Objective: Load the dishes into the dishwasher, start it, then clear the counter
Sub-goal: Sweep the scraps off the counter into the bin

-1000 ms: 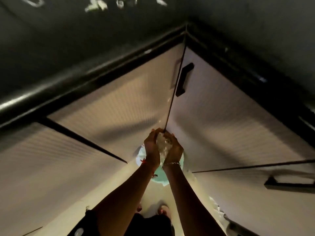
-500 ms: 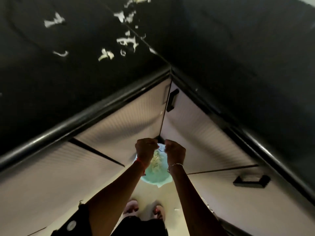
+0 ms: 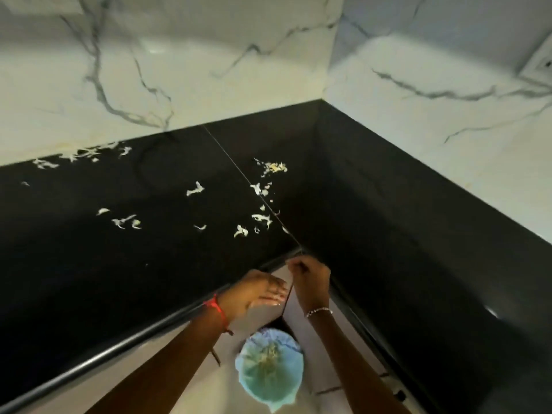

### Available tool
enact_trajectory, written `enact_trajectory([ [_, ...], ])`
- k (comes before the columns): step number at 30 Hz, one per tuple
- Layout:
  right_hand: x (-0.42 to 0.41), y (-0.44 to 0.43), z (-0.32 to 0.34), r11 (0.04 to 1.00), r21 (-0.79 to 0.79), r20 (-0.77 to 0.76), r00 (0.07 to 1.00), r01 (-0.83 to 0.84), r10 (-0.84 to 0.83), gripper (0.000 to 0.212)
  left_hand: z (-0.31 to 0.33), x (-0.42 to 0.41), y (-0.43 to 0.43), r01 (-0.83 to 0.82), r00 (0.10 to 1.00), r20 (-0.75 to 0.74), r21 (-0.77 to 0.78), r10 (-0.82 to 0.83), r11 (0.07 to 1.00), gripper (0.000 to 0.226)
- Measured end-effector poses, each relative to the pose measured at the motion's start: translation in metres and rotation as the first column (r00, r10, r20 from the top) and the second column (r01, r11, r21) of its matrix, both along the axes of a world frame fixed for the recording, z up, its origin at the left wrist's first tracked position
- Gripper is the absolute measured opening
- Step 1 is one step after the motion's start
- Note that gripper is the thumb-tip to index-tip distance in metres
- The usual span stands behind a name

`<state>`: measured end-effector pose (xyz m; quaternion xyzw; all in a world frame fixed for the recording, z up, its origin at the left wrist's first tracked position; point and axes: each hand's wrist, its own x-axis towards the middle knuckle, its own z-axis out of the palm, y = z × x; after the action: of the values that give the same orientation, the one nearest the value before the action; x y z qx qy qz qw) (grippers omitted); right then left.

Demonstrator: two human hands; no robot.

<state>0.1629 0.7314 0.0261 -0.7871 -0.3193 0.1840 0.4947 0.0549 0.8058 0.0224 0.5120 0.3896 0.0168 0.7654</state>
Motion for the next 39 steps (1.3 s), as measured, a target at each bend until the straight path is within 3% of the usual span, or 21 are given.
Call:
enact_trajectory([
  [5, 0.000, 0.023, 0.035, 0.991, -0.003, 0.170, 0.977, -0.131, 0.130, 0.022, 0.042, -0.012, 0.041, -0.195, 0.981, 0.027, 0.262, 0.195, 0.945, 0.019],
  [10, -0.008, 0.066, 0.032, 0.930, -0.159, 0.291, 0.885, -0.331, 0.364, 0.026, 0.048, -0.030, 0.084, -0.299, 0.952, 0.108, 0.525, 0.286, 0.797, 0.032],
  [13, -0.021, 0.102, 0.033, 0.909, -0.213, 0.330, 0.849, -0.358, 0.412, 0.025, 0.045, -0.046, 0.115, -0.280, 0.945, 0.071, 0.676, 0.318, 0.681, 0.021],
  [17, -0.048, 0.154, 0.033, 0.863, -0.255, 0.338, 0.796, -0.436, 0.502, 0.026, 0.043, -0.080, 0.158, -0.240, 0.936, 0.019, 0.763, 0.351, 0.600, 0.008],
  [23, -0.075, 0.221, 0.026, 0.874, -0.204, 0.347, 0.802, -0.441, 0.486, 0.028, 0.040, -0.125, 0.220, -0.102, 0.967, -0.037, 0.852, 0.254, 0.513, 0.026],
  [28, -0.086, 0.288, 0.021, 0.872, -0.287, 0.327, 0.816, -0.396, 0.478, 0.040, 0.038, -0.174, 0.286, -0.289, 0.838, 0.028, 0.870, 0.545, 0.400, 0.018],
  [35, -0.082, 0.373, 0.016, 0.779, -0.431, 0.295, 0.745, -0.456, 0.599, 0.057, 0.024, -0.224, 0.355, -0.262, 0.786, 0.007, 0.910, 0.618, 0.323, 0.031],
  [37, -0.083, 0.396, 0.015, 0.772, -0.454, 0.292, 0.744, -0.446, 0.601, 0.060, 0.015, -0.234, 0.372, -0.192, 0.744, -0.060, 0.934, 0.665, 0.300, 0.038],
  [39, -0.083, 0.415, 0.014, 0.750, -0.505, 0.290, 0.735, -0.427, 0.613, 0.062, 0.008, -0.241, 0.384, -0.150, 0.671, -0.162, 0.926, 0.723, 0.347, 0.053],
])
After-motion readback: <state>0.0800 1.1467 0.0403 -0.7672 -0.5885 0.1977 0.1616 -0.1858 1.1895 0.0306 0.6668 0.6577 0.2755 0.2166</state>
